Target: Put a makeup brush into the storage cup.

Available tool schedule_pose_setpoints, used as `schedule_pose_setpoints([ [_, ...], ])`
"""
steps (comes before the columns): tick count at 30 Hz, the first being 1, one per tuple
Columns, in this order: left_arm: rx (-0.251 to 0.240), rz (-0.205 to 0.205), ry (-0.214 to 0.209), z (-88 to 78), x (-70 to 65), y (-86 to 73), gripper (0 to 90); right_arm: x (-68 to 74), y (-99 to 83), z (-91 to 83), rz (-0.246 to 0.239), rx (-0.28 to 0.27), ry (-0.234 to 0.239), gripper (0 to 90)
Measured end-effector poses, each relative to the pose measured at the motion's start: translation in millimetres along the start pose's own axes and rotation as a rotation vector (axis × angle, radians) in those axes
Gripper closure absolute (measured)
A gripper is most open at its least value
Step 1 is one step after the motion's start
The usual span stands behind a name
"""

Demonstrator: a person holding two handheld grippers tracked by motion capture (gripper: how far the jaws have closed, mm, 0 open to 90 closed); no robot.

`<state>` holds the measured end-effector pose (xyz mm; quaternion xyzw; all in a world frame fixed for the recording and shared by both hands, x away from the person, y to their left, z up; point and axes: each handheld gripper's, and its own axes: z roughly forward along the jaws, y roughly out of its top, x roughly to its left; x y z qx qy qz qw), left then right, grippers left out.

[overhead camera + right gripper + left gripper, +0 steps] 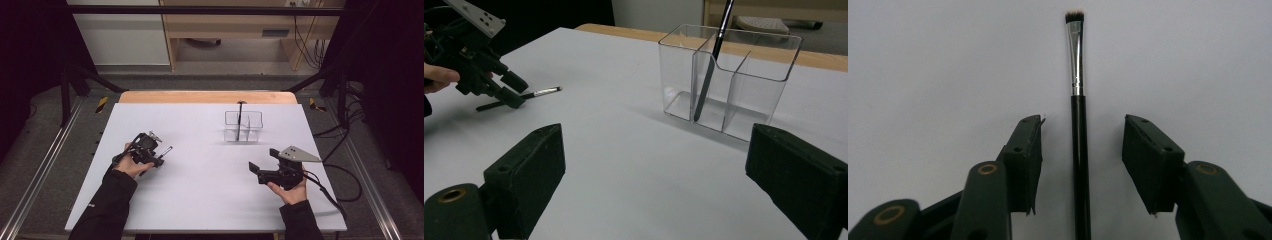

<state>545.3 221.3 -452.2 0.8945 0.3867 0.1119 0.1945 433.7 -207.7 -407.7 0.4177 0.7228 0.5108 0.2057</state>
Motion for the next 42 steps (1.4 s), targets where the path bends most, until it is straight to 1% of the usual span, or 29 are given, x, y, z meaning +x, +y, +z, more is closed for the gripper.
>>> schedule_pose_setpoints([
  [3, 0.005, -0.002, -0.020, -0.4, -0.1, 0.2, 57.2, 0.0, 0.0, 0.0, 0.000, 0.000, 0.001, 9.5],
  [5, 0.008, -0.009, -0.024, -0.5, -0.3, 0.4, 59.3, 0.1, 0.0, 0.0, 0.001, 0.000, 0.001, 9.5],
  [10, 0.015, -0.017, -0.028, -1.0, -0.6, 0.9, 64.3, 0.2, -0.2, 0.4, 0.002, 0.002, 0.002, 9.6],
  [18, 0.023, -0.044, -0.034, -2.1, 0.7, 0.0, 75.8, 0.2, -0.2, 0.5, 0.003, 0.004, 0.003, 9.5],
  [25, 0.035, -0.043, -0.035, -2.7, -0.1, 0.2, 82.2, 0.3, -0.2, 0.7, 0.004, 0.003, 0.005, 9.6],
  [42, 0.043, -0.023, -0.028, -2.7, -1.6, 1.5, 83.4, 0.1, 0.3, -0.4, 0.009, 0.000, 0.011, 9.7],
])
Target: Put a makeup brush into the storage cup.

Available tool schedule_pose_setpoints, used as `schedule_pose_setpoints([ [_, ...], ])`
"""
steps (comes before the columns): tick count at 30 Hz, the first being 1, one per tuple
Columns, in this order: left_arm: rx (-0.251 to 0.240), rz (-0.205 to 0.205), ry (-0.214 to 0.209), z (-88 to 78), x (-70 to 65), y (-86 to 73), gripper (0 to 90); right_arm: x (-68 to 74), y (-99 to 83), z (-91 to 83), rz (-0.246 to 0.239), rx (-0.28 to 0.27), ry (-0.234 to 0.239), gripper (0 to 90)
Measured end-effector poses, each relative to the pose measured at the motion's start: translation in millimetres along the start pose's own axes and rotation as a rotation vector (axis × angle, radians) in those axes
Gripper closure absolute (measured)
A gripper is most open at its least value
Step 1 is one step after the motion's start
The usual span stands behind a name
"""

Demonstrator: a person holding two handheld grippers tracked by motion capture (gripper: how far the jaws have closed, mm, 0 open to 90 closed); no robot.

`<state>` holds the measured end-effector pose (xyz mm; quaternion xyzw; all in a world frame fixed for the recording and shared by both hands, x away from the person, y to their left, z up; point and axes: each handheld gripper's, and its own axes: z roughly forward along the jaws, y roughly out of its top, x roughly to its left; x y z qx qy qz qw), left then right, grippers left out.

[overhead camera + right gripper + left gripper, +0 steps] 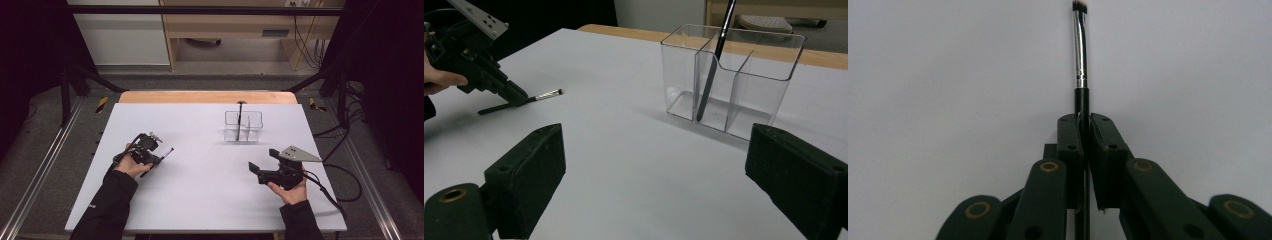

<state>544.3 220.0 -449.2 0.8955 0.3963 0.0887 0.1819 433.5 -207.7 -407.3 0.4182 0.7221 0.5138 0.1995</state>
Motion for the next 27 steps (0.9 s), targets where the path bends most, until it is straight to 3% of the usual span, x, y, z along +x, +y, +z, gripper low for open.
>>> schedule_pose_setpoints([
  [7, -0.013, 0.013, 0.003, -4.7, -0.4, -2.1, 83.5, 0.2, -0.4, 0.8, -0.001, 0.005, 0.002, 9.7],
  [18, -0.110, 0.043, 0.016, -27.4, -15.4, -8.3, 83.5, 0.5, -0.7, 1.4, 0.000, 0.007, 0.003, 9.8],
  [27, -0.188, 0.028, 0.003, -36.2, -25.5, -13.9, 83.5, 0.6, -0.9, 1.7, -0.001, 0.009, 0.002, 9.8],
])
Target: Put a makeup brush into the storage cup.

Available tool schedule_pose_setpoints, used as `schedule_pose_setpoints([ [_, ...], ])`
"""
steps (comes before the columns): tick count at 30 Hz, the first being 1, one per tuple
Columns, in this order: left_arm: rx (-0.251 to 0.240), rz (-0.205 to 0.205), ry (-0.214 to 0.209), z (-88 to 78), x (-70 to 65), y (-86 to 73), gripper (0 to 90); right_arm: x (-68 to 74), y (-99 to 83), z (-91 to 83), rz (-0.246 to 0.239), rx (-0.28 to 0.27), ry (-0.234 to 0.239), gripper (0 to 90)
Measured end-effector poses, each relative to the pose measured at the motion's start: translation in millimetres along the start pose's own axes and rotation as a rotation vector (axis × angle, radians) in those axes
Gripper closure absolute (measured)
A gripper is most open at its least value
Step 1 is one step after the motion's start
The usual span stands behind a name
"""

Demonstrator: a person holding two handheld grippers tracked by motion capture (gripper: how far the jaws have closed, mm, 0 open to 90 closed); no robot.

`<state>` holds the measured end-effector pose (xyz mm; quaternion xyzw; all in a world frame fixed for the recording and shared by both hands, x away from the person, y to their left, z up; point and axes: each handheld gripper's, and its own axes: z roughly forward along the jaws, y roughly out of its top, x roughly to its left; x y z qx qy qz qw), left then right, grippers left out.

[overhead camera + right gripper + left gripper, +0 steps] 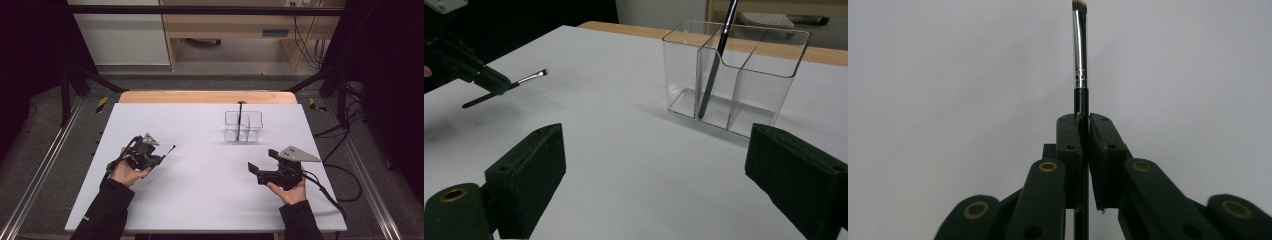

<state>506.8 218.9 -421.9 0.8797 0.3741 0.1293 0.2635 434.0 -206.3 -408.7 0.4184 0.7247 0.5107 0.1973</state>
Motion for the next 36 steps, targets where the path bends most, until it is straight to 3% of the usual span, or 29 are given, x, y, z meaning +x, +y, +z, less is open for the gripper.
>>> schedule_pose_setpoints([
  [12, -0.097, -0.016, -0.001, -9.6, -16.6, -6.2, 83.5, 0.5, -0.4, 0.5, 0.005, 0.000, 0.004, 9.5],
  [16, -0.130, -0.021, -0.021, -11.1, -20.5, -9.5, 83.5, 0.6, -0.5, 0.5, 0.006, 0.000, 0.004, 9.4],
  [22, -0.162, -0.033, -0.013, -15.7, -24.1, -11.1, 83.5, 1.1, -0.6, 1.0, 0.010, -0.001, 0.008, 9.3],
  [36, -0.305, -0.086, 0.012, -23.5, -40.5, -15.6, 83.6, 2.6, 1.4, 0.2, 0.034, -0.032, 0.002, 7.7],
])
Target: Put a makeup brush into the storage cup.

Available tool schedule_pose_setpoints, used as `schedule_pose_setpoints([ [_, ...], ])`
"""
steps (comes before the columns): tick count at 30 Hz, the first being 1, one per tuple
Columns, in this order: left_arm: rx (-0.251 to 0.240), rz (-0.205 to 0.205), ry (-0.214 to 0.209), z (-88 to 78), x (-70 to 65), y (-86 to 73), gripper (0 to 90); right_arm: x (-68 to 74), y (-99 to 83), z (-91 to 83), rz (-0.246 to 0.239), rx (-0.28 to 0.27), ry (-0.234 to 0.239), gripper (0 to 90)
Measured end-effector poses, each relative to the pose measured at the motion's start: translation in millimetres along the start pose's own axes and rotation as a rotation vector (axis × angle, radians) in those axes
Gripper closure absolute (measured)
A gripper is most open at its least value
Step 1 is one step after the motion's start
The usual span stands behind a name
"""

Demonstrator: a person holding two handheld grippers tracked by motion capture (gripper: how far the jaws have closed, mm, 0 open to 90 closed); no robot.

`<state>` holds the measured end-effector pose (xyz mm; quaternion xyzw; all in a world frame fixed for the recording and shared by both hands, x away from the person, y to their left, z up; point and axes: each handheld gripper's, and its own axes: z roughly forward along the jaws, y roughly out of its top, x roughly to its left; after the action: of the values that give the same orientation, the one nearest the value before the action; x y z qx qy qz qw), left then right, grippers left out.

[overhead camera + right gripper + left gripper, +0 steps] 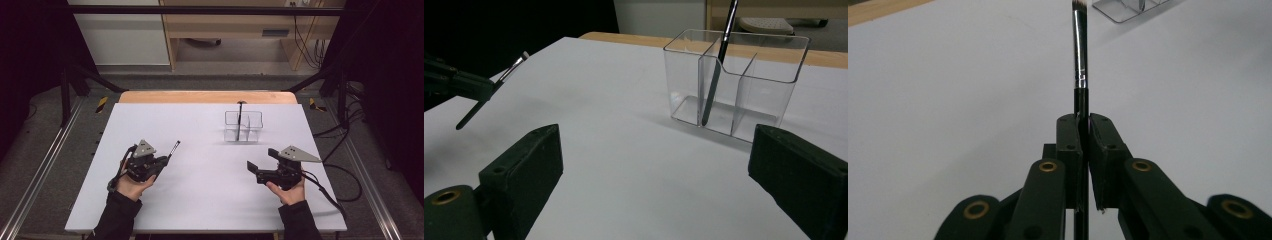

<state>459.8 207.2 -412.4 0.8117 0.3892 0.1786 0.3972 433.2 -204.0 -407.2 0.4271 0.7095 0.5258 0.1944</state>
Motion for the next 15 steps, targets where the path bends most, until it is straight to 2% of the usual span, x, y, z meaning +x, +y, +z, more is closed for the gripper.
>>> schedule_pose_setpoints([
  [6, -0.038, 0.001, 0.001, -1.8, -6.6, -1.8, 83.5, 2.5, 3.1, -1.2, 0.009, -0.023, 0.011, 7.2],
  [15, -0.051, -0.025, 0.016, -2.5, -10.7, -1.7, 83.5, 9.0, 7.1, 2.4, 0.013, -0.042, 0.008, 5.6],
])
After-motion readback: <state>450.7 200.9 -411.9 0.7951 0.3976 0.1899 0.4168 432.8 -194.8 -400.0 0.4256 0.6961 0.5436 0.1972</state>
